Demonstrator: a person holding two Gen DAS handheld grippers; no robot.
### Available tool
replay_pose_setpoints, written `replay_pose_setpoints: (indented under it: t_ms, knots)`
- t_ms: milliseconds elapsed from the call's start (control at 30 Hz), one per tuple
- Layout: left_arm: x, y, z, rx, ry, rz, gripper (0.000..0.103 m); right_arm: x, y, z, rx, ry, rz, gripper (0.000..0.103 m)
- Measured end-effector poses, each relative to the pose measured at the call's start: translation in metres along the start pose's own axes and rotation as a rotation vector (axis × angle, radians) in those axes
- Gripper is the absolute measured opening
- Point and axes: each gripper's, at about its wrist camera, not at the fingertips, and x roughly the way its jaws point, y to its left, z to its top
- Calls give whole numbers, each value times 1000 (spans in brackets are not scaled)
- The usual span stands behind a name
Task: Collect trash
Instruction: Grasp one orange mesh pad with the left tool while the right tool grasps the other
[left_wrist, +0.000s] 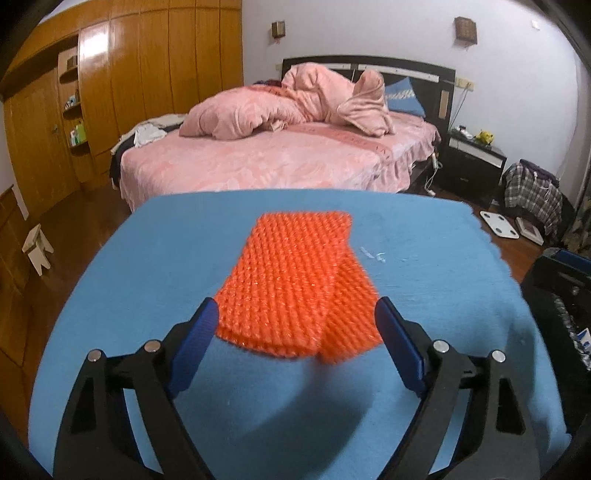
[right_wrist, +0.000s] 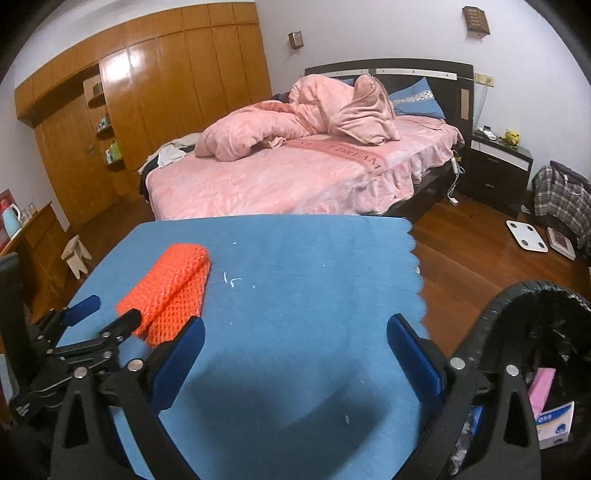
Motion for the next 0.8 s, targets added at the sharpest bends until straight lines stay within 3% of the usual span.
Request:
replay_pose_setpoints:
  t_ms: [300, 500, 533, 600, 633, 667, 800]
  knots:
    - [42, 8, 7, -18, 92, -14, 72, 21, 10, 1, -39, 29, -7, 97]
    - [50, 12, 7, -40, 119, -27, 51, 25, 12, -1, -47, 40, -9, 97]
    - [50, 11, 6, -38, 117, -35, 41, 26, 12, -1, -48, 42, -10, 97]
    - [48, 10, 5, -33, 108, -39, 35, 26, 13, -2, -50, 44, -9, 97]
    - [46, 10, 6, -35, 99, -44, 23, 26, 14, -2, -52, 43, -7, 97]
    - [44, 11, 6, -40, 94, -55, 18, 25, 15, -2, -55, 42, -5, 97]
    - [32, 16, 11, -77, 61, -76, 17, 26, 19, -1, -63, 40, 1, 97]
